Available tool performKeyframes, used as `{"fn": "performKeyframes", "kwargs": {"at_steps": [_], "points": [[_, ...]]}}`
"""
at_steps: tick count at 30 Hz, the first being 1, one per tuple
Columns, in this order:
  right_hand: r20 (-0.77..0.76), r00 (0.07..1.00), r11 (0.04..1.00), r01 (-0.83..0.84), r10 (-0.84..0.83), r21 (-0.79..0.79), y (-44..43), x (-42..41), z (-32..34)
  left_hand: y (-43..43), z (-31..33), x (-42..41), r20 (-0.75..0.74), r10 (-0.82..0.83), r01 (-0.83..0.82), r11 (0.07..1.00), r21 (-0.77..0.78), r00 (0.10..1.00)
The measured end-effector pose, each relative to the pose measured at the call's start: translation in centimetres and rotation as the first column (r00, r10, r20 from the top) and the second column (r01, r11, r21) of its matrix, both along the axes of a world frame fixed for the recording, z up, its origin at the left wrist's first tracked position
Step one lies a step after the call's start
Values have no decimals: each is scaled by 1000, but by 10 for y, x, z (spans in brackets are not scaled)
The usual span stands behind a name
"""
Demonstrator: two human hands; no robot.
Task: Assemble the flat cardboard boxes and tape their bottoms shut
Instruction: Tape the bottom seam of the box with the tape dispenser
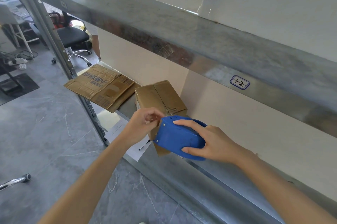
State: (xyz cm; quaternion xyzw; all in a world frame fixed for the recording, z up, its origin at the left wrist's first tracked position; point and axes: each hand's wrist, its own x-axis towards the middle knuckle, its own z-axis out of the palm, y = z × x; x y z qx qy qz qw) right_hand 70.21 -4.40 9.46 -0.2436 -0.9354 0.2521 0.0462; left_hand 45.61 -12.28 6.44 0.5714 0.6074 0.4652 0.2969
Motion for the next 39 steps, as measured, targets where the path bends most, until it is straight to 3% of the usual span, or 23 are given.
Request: {"fn": "performKeyframes", "kwargs": {"at_steps": [9,13,17,25,39], "points": [[48,998,996,41,-45,78,11,21,7,-35,-27,-26,128,356,-358,934,-7,926],[44,997,997,63,-65,50,13,26,4,-42,-31,-23,179,326,-317,945,-76,928],[42,997,996,67,-70,62,19,26,5,-37,-37,-14,225,380,-383,923,-30,897],[76,993,993,78,-85,87,18,28,3,-24,-60,-14,200,382,-393,919,15,902],[129,976,982,164,-175,93,14,27,-1,-3,-69,-24,47,182,-186,974,128,982]]}}
